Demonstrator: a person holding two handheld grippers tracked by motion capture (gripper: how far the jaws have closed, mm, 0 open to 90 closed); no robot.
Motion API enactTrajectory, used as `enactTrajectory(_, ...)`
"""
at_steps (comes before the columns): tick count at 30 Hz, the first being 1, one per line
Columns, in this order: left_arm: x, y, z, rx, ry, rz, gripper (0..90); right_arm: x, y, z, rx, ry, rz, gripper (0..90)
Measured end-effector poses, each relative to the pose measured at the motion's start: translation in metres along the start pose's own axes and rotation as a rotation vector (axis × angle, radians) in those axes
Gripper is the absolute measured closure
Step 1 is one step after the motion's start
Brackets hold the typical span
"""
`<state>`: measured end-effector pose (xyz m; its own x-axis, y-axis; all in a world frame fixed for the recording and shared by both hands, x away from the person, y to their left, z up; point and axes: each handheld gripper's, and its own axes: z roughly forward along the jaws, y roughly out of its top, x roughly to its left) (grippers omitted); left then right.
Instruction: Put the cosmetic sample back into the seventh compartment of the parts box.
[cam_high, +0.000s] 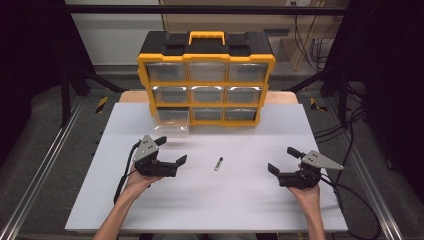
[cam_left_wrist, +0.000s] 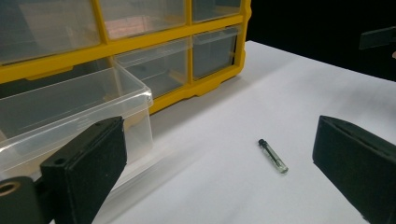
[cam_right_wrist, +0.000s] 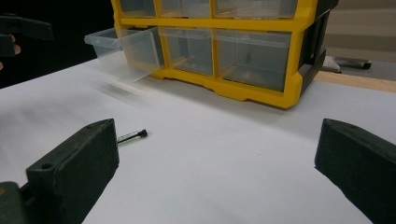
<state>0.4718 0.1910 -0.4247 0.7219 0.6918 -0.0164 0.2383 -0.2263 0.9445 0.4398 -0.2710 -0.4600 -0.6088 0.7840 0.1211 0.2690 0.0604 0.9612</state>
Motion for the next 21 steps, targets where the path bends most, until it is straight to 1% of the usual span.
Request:
enactTrajectory(7,-0.005,0.001,0.006,0.007,0.0,-0.014,2.2,0.0,0.0,-0.001,0.003,-0.001,0.003,0.4)
enactTrajectory(10,-0.007,0.002,0.009,0.012,-0.005,-0.021,2.0,0.0,0.0,0.0,0.002,-0.002,-0.002,0.4)
enactTrajectory(13,-0.009,0.003,0.013,0.017,-0.01,-0.027,2.0,0.0,0.0,0.0,0.003,0.001,0.005,0.5)
enactTrajectory(21,-0.016,0.008,0.023,0.037,-0.029,-0.025,2.1,0.0,0.0,-0.001,0.001,0.001,0.001,0.4)
